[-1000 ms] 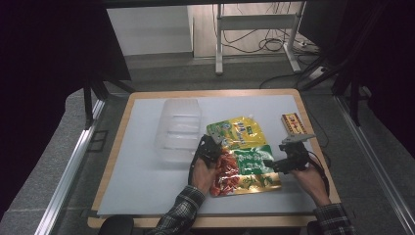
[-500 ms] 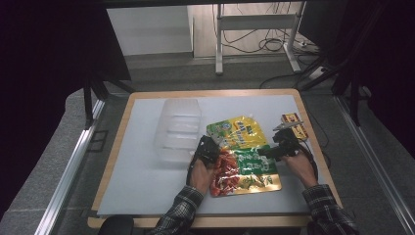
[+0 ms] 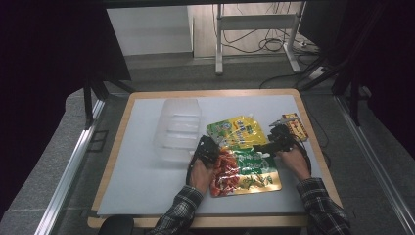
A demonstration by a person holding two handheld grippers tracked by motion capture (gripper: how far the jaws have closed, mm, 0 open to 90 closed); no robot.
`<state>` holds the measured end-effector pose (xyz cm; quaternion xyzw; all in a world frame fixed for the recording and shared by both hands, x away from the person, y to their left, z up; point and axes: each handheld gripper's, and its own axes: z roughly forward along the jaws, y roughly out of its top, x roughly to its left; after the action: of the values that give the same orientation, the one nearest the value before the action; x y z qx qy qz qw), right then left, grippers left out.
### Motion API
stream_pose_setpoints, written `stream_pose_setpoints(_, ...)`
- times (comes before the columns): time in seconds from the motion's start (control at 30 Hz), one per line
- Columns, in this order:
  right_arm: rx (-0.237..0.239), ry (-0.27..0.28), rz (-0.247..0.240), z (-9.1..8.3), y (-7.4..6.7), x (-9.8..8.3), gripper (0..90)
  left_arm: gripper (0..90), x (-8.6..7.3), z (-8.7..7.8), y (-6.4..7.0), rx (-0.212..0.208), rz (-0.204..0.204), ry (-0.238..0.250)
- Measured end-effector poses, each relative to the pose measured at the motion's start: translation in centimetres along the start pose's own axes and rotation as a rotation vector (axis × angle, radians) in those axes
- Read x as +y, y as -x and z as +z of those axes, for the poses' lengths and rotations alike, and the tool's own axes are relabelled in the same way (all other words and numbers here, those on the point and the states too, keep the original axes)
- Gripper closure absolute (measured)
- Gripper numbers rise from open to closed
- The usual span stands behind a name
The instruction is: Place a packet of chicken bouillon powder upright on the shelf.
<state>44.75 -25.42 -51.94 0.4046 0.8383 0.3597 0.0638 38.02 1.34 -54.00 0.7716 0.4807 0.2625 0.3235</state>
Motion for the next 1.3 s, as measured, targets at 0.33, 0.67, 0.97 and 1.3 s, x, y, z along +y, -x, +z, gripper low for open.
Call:
stream_pose_setpoints(0.33, 0.052, 0.034, 0.035, 0.7, -0.1, 0.3, 5.0, 90.0, 0.0, 0.0, 0.0, -0.002, 0.000, 0.001)
stream_pose_setpoints(0.67, 0.105, 0.049, 0.095, 0.9, 0.1, 0.7, 6.2, 90.0, 0.0, 0.0, 0.1, 0.002, 0.003, 0.001)
stream_pose_setpoints(0.97, 0.189, 0.060, 0.125, 1.5, -0.2, 1.2, 7.3, 90.0, -0.1, 0.0, 0.0, -0.003, -0.006, 0.005)
stream_pose_setpoints(1.3, 0.051, 0.055, 0.178, 1.0, -0.2, 1.8, 49.8, 89.9, -0.1, -0.1, 0.0, 0.002, -0.012, 0.011)
